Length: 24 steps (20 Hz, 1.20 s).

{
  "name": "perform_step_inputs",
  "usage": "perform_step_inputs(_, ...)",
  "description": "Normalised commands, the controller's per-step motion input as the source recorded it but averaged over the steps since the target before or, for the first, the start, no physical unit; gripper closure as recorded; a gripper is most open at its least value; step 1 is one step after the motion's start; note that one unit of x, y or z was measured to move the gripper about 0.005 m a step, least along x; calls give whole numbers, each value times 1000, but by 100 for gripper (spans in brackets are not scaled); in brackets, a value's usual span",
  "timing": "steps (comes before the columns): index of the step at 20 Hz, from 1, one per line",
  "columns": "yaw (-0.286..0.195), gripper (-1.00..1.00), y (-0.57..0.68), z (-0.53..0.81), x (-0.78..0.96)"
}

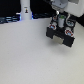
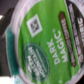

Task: Open the kcup holder, insert the kcup into the holder, and close the kcup holder

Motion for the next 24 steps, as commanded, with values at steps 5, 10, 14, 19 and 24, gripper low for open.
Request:
perform_step_inputs(5,6,100,24,-110,37)
perform_step_inputs(10,13,100,29,-138,-1)
perform_step_inputs(14,18,100,31,-199,9)
perform_step_inputs(19,25,-100,98,-145,36)
perform_step_inputs(24,42,100,193,-51,63)
